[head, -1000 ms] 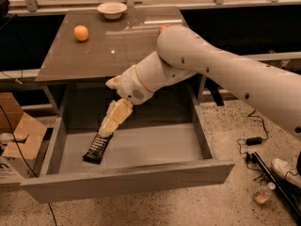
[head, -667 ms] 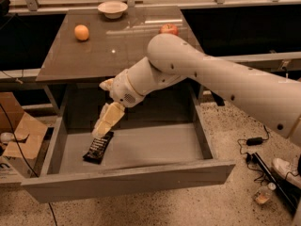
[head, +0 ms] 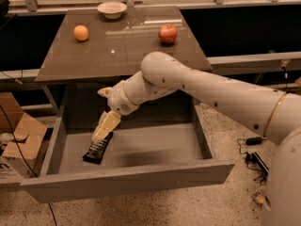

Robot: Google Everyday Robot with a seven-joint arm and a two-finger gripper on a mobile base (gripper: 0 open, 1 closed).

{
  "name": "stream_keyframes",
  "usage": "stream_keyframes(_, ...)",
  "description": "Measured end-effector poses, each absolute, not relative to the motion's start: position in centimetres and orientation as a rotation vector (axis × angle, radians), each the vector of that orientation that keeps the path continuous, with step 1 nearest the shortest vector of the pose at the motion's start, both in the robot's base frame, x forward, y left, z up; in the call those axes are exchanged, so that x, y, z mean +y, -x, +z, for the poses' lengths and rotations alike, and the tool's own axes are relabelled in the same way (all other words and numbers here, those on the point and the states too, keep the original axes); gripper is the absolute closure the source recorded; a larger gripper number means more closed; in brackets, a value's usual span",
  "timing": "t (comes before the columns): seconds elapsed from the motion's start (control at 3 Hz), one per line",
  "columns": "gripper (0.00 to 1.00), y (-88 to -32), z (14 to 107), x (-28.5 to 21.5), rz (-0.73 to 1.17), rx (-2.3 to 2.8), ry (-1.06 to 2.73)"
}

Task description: Pick rxbar chocolate from top drawer and place on counter

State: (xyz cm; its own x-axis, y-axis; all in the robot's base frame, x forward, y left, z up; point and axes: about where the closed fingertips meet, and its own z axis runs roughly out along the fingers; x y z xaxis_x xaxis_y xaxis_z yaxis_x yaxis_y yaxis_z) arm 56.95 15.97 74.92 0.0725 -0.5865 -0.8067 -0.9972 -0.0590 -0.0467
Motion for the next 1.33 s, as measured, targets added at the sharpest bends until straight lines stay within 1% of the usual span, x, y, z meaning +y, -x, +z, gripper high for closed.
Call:
stream_keyframes(0.67, 0.00, -57.8, 67.7, 14.9, 0.845, 1.649, 1.681)
stream_keyframes(1.33, 0.00, -57.1, 62.2, 17.7, 0.975, 1.672, 1.648)
